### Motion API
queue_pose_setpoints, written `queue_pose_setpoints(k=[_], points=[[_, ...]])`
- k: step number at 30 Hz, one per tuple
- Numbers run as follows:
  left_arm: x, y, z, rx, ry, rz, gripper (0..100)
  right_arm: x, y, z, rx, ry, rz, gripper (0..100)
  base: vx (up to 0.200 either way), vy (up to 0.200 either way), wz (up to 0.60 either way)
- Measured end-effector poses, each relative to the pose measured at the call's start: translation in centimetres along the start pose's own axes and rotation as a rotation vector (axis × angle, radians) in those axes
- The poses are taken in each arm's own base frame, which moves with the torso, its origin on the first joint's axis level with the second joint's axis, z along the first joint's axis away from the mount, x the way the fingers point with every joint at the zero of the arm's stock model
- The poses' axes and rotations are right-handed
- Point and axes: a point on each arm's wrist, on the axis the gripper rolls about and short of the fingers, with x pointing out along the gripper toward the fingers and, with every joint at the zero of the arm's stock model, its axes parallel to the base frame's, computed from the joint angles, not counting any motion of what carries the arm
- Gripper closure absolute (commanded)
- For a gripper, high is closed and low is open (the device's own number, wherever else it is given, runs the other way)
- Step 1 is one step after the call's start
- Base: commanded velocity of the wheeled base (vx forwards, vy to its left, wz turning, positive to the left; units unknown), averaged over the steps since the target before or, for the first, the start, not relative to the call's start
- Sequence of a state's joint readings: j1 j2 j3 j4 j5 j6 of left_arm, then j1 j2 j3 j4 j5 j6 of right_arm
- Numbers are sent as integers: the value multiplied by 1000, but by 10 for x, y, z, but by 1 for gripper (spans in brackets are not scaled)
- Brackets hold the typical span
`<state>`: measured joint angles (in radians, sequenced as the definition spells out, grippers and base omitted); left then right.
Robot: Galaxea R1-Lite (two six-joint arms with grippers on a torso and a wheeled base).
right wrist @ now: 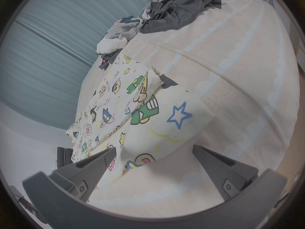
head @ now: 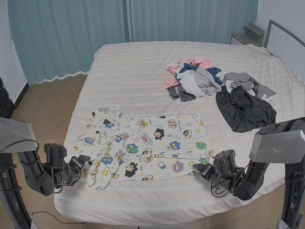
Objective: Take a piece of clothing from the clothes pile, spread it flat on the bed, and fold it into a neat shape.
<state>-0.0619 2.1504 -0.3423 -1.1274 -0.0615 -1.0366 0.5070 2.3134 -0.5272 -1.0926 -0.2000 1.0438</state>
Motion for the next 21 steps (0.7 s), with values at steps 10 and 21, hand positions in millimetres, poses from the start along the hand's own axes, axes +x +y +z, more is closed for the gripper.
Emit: queue_pose_setpoints(k=[10, 21], points=[[-21, -7, 0, -9, 113, 105, 0, 1, -1, -2, -1, 4, -4, 0, 0, 0, 0], [-23, -9, -9, 13, 121, 122, 0, 2, -1, -2, 1, 5, -5, 0, 0, 0, 0]])
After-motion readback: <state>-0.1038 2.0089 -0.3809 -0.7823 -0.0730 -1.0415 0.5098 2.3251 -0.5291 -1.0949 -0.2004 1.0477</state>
